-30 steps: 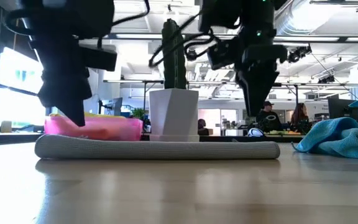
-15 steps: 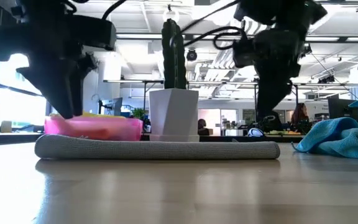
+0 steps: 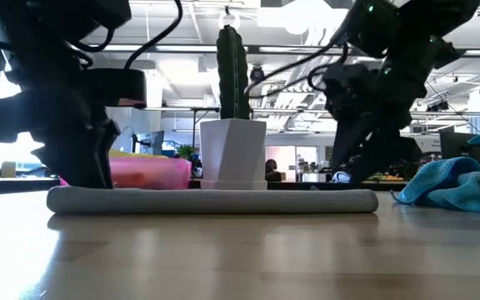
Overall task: Fold microfiber towels
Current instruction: Fold the gray microfiber towel
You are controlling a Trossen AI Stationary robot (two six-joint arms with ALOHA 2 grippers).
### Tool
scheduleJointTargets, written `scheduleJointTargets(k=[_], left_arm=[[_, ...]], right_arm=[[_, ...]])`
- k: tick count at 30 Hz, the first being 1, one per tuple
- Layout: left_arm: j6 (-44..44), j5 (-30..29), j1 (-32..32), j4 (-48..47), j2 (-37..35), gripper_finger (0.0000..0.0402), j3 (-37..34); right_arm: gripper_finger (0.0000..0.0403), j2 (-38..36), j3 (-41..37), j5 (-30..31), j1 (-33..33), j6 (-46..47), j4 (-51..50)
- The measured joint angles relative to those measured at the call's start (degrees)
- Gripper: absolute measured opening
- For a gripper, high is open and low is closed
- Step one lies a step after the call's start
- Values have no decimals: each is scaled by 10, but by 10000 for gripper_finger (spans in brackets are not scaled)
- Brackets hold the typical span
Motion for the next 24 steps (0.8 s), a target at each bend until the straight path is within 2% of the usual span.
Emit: scheduleJointTargets(k=[4, 9, 16, 24], left_arm=[[-25, -10, -8, 14, 4, 111, -2], [-30, -14, -21, 38, 6, 103, -4], [-49, -15, -24, 56, 11, 97, -4], [-49, -10, -24, 88, 12, 97, -4]], right_arm=[[230, 35, 0, 0, -1, 48, 12], [232, 83, 2, -6, 1, 48, 48], [231, 100, 14, 6, 17, 27, 77], [195, 109, 19, 49, 44, 17, 78]])
